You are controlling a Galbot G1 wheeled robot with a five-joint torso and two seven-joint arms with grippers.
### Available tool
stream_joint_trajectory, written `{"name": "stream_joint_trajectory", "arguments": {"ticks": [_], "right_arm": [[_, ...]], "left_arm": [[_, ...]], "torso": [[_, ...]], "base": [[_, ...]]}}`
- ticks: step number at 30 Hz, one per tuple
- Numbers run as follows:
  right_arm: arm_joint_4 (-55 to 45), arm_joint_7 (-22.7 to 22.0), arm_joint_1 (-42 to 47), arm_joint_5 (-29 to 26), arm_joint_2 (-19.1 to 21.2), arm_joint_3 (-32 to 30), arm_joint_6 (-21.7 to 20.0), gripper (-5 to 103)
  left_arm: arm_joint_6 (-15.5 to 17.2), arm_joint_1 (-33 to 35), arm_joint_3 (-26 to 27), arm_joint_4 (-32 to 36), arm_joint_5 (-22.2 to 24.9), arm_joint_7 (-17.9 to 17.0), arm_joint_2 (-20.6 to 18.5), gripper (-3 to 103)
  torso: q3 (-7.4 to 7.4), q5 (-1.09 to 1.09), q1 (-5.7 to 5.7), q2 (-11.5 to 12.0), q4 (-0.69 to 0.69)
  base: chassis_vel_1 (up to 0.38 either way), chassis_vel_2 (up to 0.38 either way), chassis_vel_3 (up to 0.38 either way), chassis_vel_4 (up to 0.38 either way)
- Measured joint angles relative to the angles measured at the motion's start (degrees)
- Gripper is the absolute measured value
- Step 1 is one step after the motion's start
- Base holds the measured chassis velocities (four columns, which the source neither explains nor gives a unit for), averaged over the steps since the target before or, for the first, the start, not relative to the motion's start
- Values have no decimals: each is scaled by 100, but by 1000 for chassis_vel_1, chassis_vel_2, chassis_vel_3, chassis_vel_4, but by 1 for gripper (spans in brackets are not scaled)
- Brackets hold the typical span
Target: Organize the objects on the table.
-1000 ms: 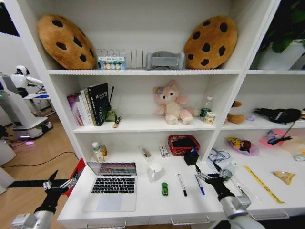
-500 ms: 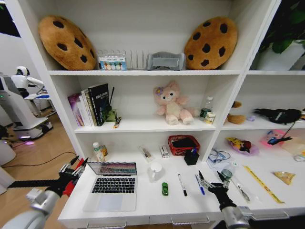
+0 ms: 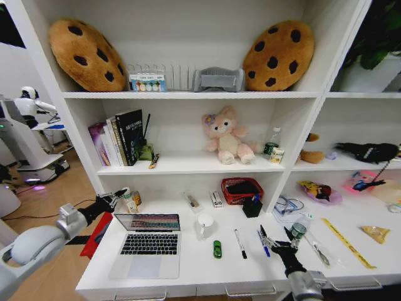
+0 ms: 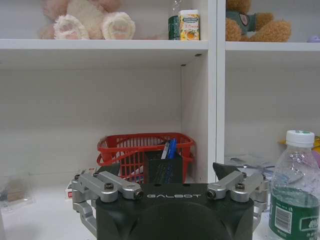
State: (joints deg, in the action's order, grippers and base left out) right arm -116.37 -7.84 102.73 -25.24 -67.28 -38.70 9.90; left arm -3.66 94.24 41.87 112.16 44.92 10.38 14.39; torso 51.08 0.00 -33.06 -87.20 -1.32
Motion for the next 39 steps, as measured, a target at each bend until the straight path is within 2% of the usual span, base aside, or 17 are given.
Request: {"name": "stream_joint_trajectory", "arguments": {"ticks": [3, 7, 10, 14, 15, 17, 20, 21, 22, 23, 24, 26, 29, 34, 36, 38, 39], "right_arm": [[-2, -3, 25, -17, -79, -14, 13, 100], [6, -7, 32, -10, -145, -15, 29, 100], [39, -24, 20, 6, -183, -8, 35, 100], [45, -47, -17, 31, -218, 16, 33, 100], [46, -59, -41, 37, -224, 37, 23, 100], [59, -85, -112, 66, -225, 126, -9, 100], [72, -95, -148, 96, -225, 181, -20, 100], [82, -101, -176, 123, -225, 232, -31, 100], [95, -136, -235, 190, -201, 360, -65, 100], [95, -136, -235, 190, -201, 360, -65, 100], [102, -167, -253, 207, -184, 401, -79, 100], [100, -202, -256, 206, -170, 423, -92, 100], [69, -230, -239, 200, -166, 402, -98, 100], [-26, -237, -123, 178, -160, 298, -93, 100], [-86, -213, -34, 181, -169, 256, -58, 100], [-107, -195, 0, 188, -178, 253, -43, 100], [-145, -162, 50, 218, -199, 254, -20, 100]], "left_arm": [[-50, 92, -238, 43, -66, 34, -246, 0], [-82, 513, -163, 211, -172, 22, -317, 0], [-151, 969, 19, 396, -343, 9, -274, 0], [-232, 1510, 197, 592, -687, 20, 20, 0], [-269, 1676, 275, 668, -773, 18, 180, 0], [-390, 2125, 468, 798, -1061, 24, 645, 0], [-468, 2349, 548, 825, -1231, 56, 898, 0], [-524, 2499, 580, 822, -1368, 95, 1154, 0], [-659, 2746, 483, 716, -1748, 245, 1932, 0], [-659, 2746, 483, 716, -1748, 245, 1932, 0], [-694, 2754, 374, 631, -1907, 274, 2219, 0], [-738, 2732, 249, 506, -2081, 307, 2458, 0], [-794, 2712, 202, 397, -2188, 340, 2657, 0], [-882, 2590, 257, 353, -2110, 268, 3099, -2], [-881, 2373, 348, 419, -1813, 113, 3495, 8], [-875, 2261, 388, 458, -1698, 44, 3677, 8], [-851, 2097, 437, 513, -1527, -37, 3985, 14]], "torso": [[0, -1, 0, 0, 0], [0, 0, 0, 0, 0], [-2, 5, 1, -1, 1], [-1, -3, 1, 0, 0], [-1, 3, 2, 0, -1], [-1, -5, 1, 0, 0], [-1, 0, 1, 0, 0], [-1, 4, 1, 0, 1], [-1, -1, 2, -1, 4], [-1, -1, 2, -1, 4], [-1, 2, 2, 0, 3], [-1, -1, 2, 0, 0], [-1, 1, 1, 0, 0], [0, 0, 1, 0, 0], [-1, 1, 2, -1, 0], [-1, 1, 2, -1, 0], [0, 1, 2, 0, -1]], "base": [[0, 0, 0, 0], [0, 0, 0, 0], [0, 0, 0, 0], [0, 0, 0, 0], [0, 0, 0, 0], [0, 0, 0, 0], [0, 0, 0, 0], [0, 0, 0, 0], [0, 0, 0, 0], [0, 0, 0, 0], [0, 0, 0, 0], [0, 0, 0, 0], [0, 0, 0, 0], [0, 0, 0, 0], [0, 0, 0, 0], [0, 0, 0, 0], [0, 0, 0, 0]]}}
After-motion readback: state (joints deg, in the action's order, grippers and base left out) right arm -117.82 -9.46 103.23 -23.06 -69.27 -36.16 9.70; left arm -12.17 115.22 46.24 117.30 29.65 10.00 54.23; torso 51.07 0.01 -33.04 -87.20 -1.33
